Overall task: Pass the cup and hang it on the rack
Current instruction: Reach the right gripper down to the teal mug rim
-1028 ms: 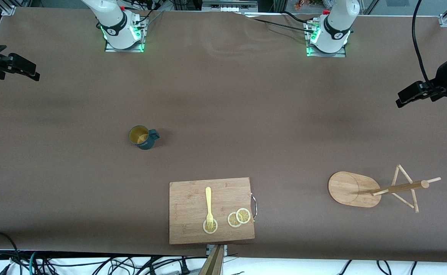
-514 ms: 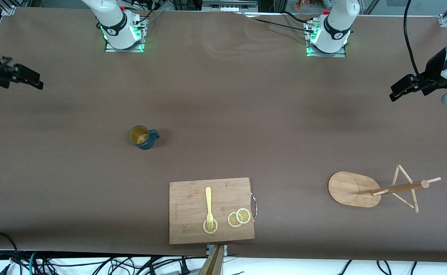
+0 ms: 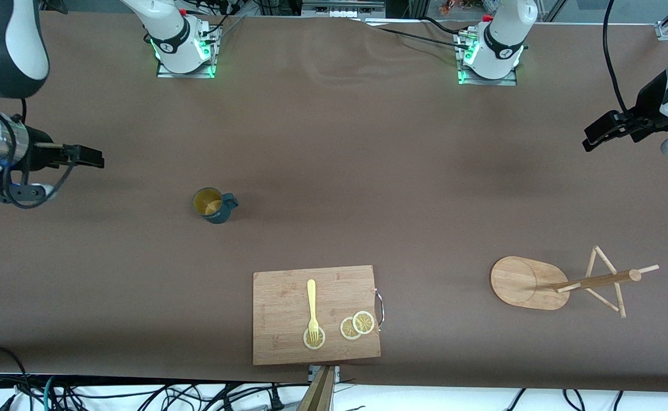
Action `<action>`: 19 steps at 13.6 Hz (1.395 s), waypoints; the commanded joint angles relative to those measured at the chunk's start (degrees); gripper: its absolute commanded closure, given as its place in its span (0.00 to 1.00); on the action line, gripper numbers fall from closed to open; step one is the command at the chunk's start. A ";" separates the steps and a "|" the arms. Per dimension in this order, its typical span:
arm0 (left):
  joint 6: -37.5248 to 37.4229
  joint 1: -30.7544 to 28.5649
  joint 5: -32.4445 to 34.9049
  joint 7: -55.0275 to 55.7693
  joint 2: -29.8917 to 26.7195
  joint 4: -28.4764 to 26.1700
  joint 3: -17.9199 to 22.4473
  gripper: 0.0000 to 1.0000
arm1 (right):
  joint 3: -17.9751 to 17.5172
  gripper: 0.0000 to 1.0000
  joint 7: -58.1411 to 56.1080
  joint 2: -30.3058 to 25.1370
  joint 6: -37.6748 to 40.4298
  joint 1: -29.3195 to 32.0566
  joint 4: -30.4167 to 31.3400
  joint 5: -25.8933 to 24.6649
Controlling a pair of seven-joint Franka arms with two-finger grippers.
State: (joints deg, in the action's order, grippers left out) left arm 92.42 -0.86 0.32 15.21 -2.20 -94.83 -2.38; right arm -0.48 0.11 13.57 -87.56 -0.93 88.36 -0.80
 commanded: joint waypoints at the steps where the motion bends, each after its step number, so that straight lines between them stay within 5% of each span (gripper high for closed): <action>1: 0.74 -0.37 -0.24 0.26 -0.61 -0.62 -0.17 0.00 | -0.05 0.00 0.85 3.38 -0.93 -1.09 -1.26 0.89; 6: 0.65 -0.37 -0.24 0.26 -0.61 -0.62 -0.17 0.00 | -0.05 0.00 9.45 6.65 -12.60 -6.54 5.13 2.73; 13: 0.65 -0.37 -0.24 0.26 -0.61 -0.62 -0.09 0.00 | -0.57 0.00 9.64 6.64 -35.20 -9.09 25.09 2.83; 19: 0.74 -0.37 0.03 0.26 -0.26 -0.44 0.18 0.00 | -1.19 0.00 9.73 8.40 -42.94 -9.62 28.80 2.83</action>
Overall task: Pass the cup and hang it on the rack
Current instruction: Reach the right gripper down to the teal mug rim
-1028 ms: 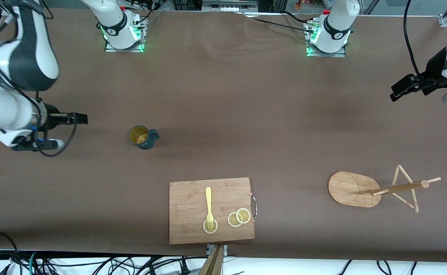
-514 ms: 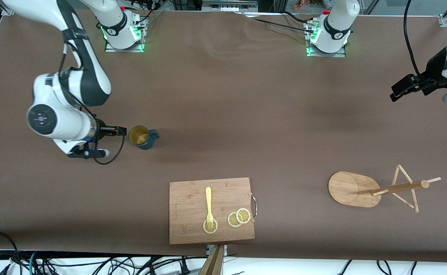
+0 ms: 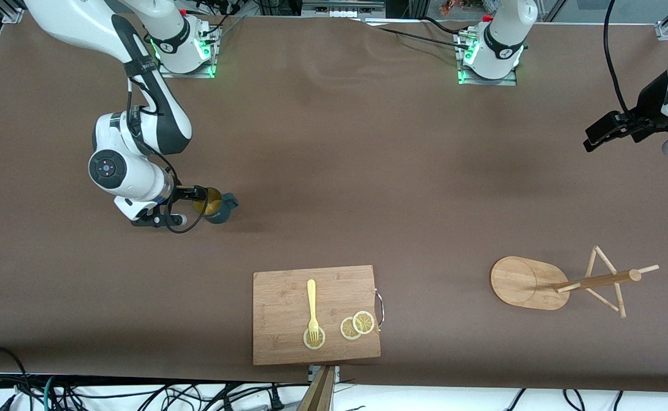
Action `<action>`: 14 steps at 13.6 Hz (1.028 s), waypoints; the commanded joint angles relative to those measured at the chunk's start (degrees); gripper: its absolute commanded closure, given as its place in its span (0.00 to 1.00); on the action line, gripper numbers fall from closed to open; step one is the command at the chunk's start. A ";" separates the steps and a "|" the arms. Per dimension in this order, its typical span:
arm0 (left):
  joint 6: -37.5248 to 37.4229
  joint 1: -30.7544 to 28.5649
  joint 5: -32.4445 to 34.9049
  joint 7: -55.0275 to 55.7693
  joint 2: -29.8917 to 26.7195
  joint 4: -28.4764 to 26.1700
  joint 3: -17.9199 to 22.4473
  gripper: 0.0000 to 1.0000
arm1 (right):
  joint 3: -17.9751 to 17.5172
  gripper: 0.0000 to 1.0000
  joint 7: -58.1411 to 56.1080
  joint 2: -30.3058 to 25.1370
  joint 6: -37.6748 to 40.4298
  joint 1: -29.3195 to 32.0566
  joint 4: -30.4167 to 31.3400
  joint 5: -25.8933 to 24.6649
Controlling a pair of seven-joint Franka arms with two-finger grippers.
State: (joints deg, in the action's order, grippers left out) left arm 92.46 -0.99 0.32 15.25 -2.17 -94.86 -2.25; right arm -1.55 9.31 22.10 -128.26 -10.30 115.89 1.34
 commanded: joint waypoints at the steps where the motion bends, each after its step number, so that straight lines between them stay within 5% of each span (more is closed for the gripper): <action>1: 0.71 -0.24 0.20 0.22 -0.12 0.11 -0.03 0.00 | -0.12 0.01 0.62 0.92 -3.57 -0.51 1.27 0.68; 3: 0.71 -0.24 0.20 0.22 0.23 0.56 -0.03 0.00 | -0.12 0.48 0.62 1.54 -4.54 -0.60 1.18 0.68; 4: 0.71 -0.24 0.20 0.22 0.24 0.64 -0.03 0.00 | -0.12 0.64 0.62 1.54 -4.37 -0.51 0.92 0.77; 5: 0.71 -0.24 0.20 0.22 0.32 0.91 -0.03 0.00 | -0.12 0.68 0.53 1.46 -4.20 -0.51 0.57 0.68; 7: 0.71 -0.24 0.20 0.22 0.32 0.91 -0.03 0.00 | -0.12 0.93 0.53 1.46 -4.37 -0.51 0.48 0.68; 8: 0.71 -0.24 0.20 0.22 0.32 0.91 -0.03 0.00 | -0.12 1.00 0.53 1.46 -4.37 -0.51 0.39 0.68; 12: 0.71 -0.24 0.20 0.22 0.41 0.91 -0.03 0.00 | -0.21 1.00 0.44 1.19 -4.19 -0.51 -0.66 1.12; 14: 0.71 -0.24 0.20 0.22 0.50 0.91 -0.03 0.00 | -0.21 1.00 1.40 1.28 -4.11 -0.69 -1.71 5.14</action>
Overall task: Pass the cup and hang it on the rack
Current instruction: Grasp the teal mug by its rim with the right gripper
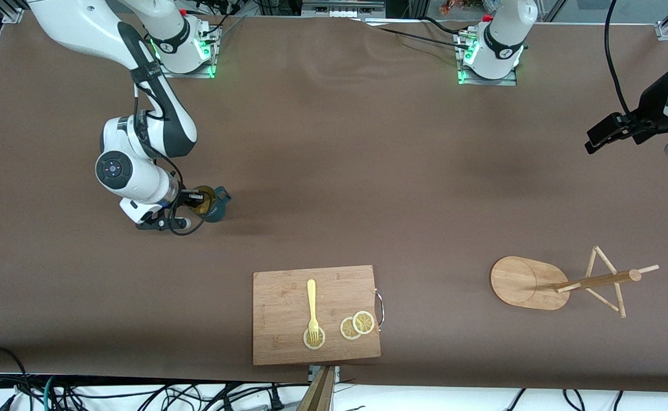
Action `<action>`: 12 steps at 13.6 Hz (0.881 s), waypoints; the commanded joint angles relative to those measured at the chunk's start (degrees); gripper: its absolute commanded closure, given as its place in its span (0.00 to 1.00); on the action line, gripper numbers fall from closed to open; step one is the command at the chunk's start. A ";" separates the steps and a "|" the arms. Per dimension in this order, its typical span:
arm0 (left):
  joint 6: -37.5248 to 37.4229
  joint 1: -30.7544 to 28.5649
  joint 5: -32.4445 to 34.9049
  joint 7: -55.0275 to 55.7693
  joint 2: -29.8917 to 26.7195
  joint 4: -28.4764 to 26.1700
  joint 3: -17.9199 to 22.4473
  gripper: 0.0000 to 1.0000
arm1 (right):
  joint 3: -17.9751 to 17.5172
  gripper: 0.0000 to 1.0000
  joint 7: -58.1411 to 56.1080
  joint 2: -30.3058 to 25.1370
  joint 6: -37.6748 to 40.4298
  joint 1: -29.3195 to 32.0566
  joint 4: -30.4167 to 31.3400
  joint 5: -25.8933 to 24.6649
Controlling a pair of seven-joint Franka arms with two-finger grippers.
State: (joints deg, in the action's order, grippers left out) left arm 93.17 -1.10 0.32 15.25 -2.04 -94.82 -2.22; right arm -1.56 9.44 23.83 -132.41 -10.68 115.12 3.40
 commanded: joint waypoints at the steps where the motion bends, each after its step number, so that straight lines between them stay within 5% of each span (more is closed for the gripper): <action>1: 0.00 -0.13 0.20 0.22 0.37 0.86 0.03 0.00 | -0.28 1.00 1.54 -0.36 0.04 -0.57 -1.65 4.59; 4: 0.00 -0.13 0.20 0.22 0.37 0.95 0.03 0.00 | -3.00 1.00 10.37 -0.19 0.22 -2.32 -4.72 5.31; 12: 0.00 -0.13 0.55 -0.22 0.63 1.30 0.20 0.00 | -3.54 1.00 45.01 9.73 1.44 -19.27 -18.95 5.31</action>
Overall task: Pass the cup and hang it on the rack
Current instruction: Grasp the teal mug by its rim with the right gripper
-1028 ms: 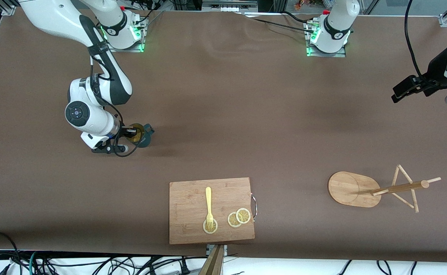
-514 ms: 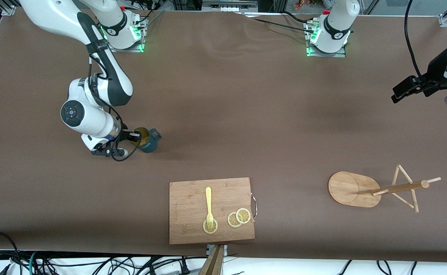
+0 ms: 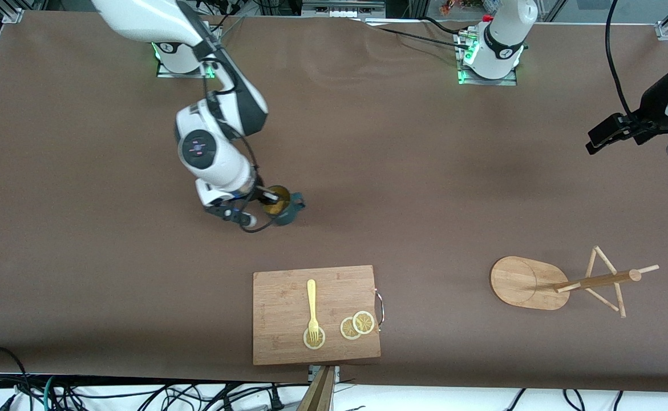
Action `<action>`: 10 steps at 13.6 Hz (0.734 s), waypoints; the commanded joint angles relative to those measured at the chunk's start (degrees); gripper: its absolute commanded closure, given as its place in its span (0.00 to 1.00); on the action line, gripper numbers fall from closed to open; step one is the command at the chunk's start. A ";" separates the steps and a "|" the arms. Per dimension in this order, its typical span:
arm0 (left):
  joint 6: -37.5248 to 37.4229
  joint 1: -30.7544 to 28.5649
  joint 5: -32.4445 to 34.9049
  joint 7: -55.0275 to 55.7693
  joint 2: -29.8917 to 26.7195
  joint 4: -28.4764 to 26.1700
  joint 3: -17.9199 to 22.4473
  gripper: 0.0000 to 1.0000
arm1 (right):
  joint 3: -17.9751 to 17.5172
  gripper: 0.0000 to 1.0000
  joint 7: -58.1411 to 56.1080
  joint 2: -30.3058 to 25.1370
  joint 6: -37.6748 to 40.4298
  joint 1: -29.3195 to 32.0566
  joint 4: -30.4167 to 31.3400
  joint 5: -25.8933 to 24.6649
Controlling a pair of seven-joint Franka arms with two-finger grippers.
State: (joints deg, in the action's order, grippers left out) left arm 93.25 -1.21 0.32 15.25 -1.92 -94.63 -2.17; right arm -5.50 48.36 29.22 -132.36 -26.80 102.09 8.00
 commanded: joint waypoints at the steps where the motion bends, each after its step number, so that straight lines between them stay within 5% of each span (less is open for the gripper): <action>1: -0.08 -0.02 0.56 -0.22 0.60 1.20 0.06 0.00 | 0.41 1.00 9.44 5.48 1.40 -4.91 -7.68 0.70; 10: -0.08 -0.02 0.56 0.13 0.69 1.21 0.06 0.00 | 0.41 1.00 21.94 13.31 1.58 -16.61 -16.74 1.49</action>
State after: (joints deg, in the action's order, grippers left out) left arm 93.28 -1.23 0.32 15.25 -1.77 -94.61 -2.15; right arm -5.58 68.71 40.73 -132.12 -41.86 88.40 8.47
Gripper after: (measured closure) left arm 0.000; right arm 0.960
